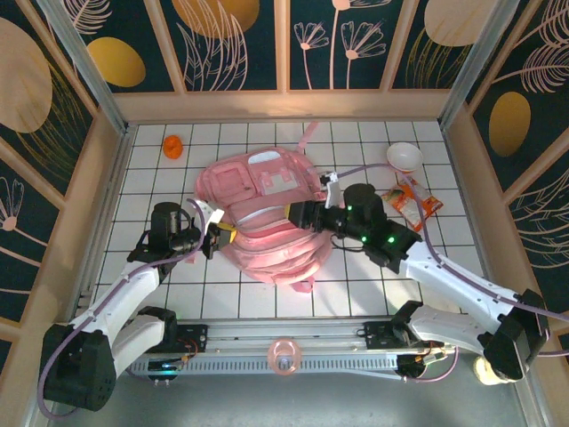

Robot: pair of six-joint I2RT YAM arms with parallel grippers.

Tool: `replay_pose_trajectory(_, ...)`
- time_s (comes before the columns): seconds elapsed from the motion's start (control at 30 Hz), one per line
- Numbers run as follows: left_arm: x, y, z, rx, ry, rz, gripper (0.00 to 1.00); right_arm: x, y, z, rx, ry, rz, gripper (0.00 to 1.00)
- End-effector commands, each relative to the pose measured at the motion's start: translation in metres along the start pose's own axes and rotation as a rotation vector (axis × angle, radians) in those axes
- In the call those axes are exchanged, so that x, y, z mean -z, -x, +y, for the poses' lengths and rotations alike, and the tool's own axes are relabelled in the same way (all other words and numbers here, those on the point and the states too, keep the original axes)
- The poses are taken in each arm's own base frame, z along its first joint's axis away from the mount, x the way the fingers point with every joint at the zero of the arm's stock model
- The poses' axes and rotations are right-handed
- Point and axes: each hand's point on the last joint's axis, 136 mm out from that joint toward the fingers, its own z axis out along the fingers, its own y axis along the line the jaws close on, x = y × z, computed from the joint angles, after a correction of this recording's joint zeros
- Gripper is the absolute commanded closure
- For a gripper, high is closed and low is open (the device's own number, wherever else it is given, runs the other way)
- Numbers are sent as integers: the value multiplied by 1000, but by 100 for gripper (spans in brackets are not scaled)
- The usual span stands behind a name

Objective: Pack the student bag

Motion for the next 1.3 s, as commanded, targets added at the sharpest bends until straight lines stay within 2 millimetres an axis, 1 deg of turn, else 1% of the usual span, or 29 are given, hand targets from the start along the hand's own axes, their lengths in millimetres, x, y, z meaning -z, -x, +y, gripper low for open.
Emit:
replay_pose_trajectory(0.0,2,19,-1,-32,-2,-68,100,-8,-17,-8,-268,-46,9,49)
replay_pose_trajectory(0.13,1,18,-2,-36,-5,-66,100,-26,-41,-19,-416,-82,58,45)
replay_pose_trajectory(0.2,1,17,-2,-33,-8,-63,100,-35,-49,-23,-473,-70,77,44)
replay_pose_trajectory(0.3,2,18,-2,-33,-8,-64,100,-47,-58,-22,-556,-30,100,42)
replay_pose_trajectory(0.43,3,18,-5,-34,-15,-69,100,-59,-56,-17,-614,32,91,41)
replay_pose_trajectory(0.57,4,19,-7,-34,-22,-70,100,-67,-53,-15,-622,46,85,41)
replay_pose_trajectory(0.73,3,20,-10,-35,-32,-67,100,-77,-49,-20,-631,40,70,41)
replay_pose_trajectory(0.8,3,21,-12,-33,-40,-67,100,-82,-51,-25,-642,35,69,47)
replay_pose_trajectory(0.9,3,22,-16,-35,-49,-68,100,-88,-47,-28,-645,39,53,72)
replay_pose_trajectory(0.97,2,23,-19,-32,-54,-70,100,-92,-45,-31,-641,33,41,84)
replay_pose_trajectory(1.07,1,26,-26,-22,-76,-71,100,-97,-43,-35,-628,17,32,93)
replay_pose_trajectory(1.17,0,25,-33,-12,-97,-67,100,-101,-39,-39,-618,10,16,99)
replay_pose_trajectory(1.27,-1,24,-41,4,-120,-57,100,-104,-33,-39,-607,16,2,100)
